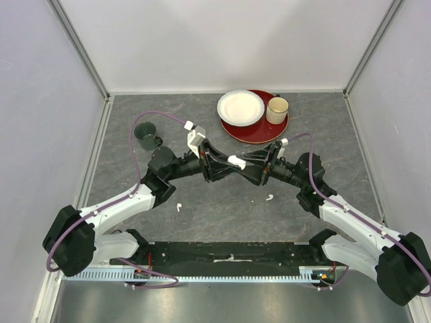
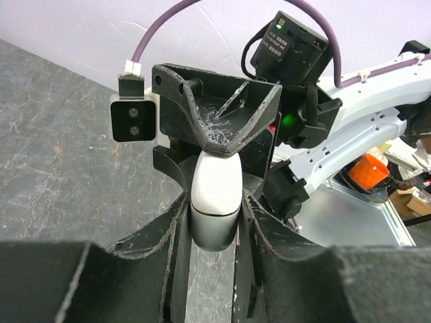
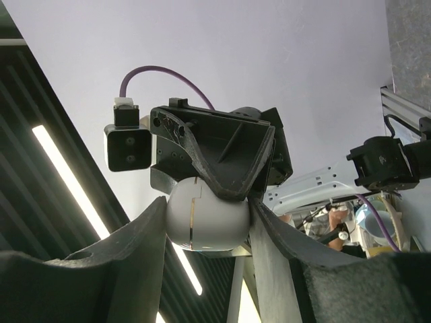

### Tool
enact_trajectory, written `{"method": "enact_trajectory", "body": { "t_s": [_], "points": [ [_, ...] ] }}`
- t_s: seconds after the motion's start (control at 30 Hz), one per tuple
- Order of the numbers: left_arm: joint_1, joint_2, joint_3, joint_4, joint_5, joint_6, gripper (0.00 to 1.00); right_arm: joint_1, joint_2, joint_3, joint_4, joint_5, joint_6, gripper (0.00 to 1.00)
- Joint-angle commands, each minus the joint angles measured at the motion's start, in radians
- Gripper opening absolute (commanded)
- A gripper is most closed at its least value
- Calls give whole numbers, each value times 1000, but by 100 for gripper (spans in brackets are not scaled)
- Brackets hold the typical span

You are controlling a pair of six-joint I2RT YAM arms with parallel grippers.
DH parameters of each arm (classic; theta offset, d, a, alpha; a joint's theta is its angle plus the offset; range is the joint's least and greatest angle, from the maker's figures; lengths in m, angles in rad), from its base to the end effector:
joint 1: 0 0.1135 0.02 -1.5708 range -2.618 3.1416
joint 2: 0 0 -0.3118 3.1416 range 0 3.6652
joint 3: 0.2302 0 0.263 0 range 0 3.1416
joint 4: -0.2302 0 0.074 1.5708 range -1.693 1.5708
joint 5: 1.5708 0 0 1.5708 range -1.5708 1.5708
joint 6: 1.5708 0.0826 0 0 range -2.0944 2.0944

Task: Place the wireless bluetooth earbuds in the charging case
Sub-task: Pick up the charging case at the center of the board.

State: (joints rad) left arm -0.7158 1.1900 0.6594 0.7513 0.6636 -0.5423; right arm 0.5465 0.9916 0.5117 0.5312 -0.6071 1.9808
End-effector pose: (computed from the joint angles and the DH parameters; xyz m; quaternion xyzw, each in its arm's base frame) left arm 0.1862 -0.2294 0.3556 0.3045 0.5666 -0.5989 0.4770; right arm 0.1855 0.1680 0.3167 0.2686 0.6378 0.7217 0.0129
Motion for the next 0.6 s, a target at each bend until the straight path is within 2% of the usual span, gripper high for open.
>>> {"method": "enact_trajectory", "body": {
  "t_s": [0.0,0.37,0.47,0.57],
  "points": [
    [-28,25,43,108,8,-59,38,10,-22,-25,101,9,113,0],
    [-50,28,31,169,-47,-68,37,12,-30,-33,115,18,133,0],
    [-54,26,23,174,-56,-68,32,12,-30,-30,118,15,133,0],
    [-57,23,20,183,-67,-73,21,13,-31,-32,121,12,136,0]
  ]
}}
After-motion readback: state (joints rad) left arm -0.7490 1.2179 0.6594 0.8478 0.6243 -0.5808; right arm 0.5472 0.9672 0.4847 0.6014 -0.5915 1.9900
